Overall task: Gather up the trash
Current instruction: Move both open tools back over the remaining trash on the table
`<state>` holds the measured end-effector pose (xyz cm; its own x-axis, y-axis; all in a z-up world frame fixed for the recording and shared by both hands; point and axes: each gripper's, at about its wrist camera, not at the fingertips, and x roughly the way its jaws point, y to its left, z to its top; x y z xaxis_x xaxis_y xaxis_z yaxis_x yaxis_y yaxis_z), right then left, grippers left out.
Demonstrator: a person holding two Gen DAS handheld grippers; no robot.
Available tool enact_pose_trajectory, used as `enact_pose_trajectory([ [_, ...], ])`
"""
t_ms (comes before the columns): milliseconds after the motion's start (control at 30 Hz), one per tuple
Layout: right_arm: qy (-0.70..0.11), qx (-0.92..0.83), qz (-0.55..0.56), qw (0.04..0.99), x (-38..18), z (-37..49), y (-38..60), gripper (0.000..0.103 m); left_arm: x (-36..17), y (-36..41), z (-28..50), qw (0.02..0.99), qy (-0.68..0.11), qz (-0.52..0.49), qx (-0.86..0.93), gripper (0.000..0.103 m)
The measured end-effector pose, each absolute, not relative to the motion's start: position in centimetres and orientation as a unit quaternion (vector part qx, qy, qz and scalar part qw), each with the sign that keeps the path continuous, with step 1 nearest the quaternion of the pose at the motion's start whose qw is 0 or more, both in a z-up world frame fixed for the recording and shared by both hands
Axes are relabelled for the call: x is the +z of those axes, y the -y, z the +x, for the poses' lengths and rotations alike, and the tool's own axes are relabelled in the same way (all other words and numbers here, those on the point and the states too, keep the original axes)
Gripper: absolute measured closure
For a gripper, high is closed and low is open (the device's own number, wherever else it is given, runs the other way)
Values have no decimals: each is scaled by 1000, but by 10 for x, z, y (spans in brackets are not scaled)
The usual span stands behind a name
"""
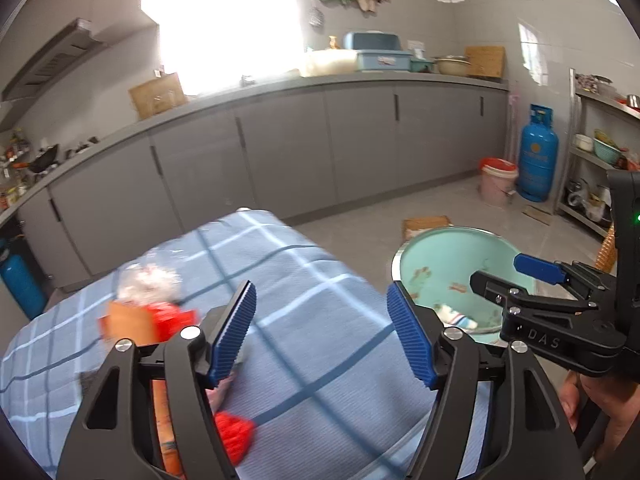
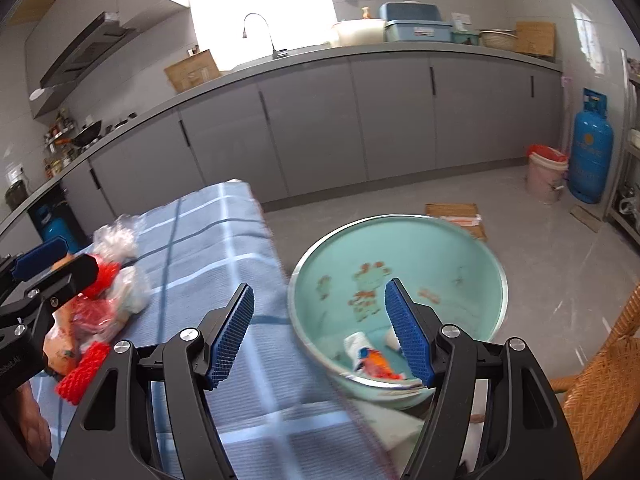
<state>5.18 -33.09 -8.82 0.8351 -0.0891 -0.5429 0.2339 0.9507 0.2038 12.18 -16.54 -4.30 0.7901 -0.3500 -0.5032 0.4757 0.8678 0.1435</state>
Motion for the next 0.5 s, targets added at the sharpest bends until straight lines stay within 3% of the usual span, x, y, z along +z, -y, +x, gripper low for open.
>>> enact_pose_trajectory([
  [500,-306,24,71,949,-89,66,201,35,-52,0,111,959,-251,127,-43,24],
])
